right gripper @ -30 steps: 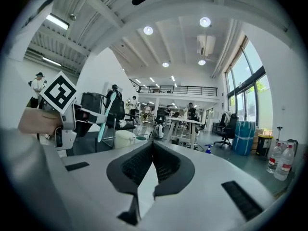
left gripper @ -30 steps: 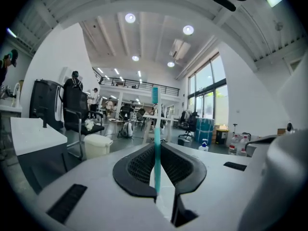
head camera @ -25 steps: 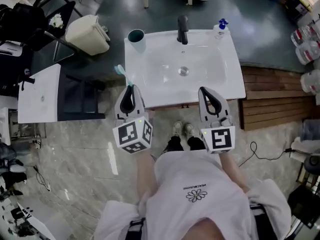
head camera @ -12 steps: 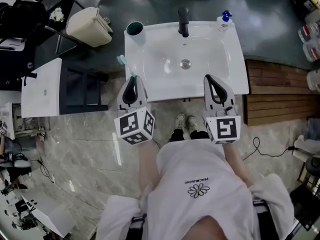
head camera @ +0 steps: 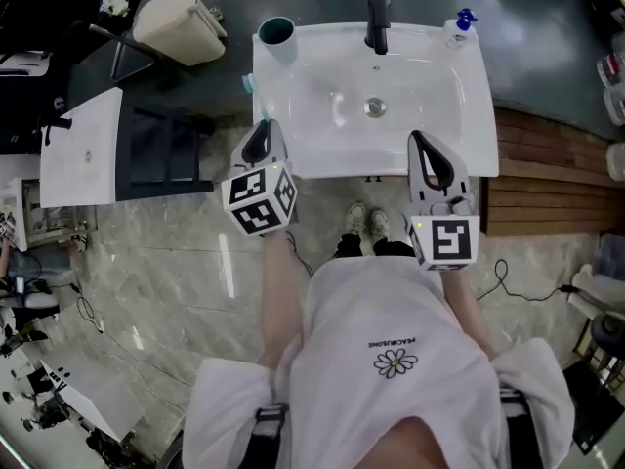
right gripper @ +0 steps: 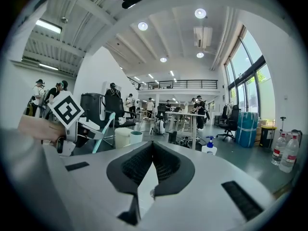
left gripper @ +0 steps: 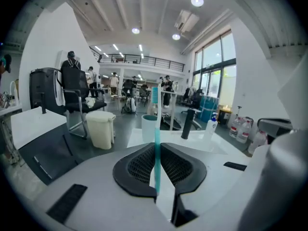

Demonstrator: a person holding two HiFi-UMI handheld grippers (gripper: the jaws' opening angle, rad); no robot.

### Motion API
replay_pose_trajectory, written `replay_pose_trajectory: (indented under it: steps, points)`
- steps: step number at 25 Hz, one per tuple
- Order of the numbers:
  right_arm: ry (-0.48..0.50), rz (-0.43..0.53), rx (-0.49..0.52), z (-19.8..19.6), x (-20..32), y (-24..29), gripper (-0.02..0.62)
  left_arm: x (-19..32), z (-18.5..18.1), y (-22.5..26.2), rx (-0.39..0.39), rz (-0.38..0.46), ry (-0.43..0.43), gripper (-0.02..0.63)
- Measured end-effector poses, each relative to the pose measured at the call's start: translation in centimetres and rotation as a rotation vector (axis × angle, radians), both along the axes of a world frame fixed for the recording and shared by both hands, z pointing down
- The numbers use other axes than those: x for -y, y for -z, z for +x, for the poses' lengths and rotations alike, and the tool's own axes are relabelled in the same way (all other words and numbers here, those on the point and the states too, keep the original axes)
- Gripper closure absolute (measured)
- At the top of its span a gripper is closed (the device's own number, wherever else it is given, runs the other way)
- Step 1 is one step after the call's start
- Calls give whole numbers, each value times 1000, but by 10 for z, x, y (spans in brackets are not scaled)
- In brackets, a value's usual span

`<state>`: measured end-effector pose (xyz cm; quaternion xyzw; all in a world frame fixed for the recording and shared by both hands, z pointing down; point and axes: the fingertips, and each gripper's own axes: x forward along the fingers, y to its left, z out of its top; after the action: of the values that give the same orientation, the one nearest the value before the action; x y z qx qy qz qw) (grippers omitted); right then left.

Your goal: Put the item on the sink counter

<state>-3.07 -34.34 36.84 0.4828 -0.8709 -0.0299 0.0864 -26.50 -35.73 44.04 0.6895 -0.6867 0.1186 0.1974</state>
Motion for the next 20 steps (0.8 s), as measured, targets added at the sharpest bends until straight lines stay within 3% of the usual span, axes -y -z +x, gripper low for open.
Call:
replay_pose_trajectory:
  steps: [10,20]
  points:
    - [-21,-71,-69,0,-11,-23,584,24,-34,-104,-42,-308,-8,560]
    - [-50,-143,-70,8,-20,-40,584,46,-40,-135,-48,-394,-11,560]
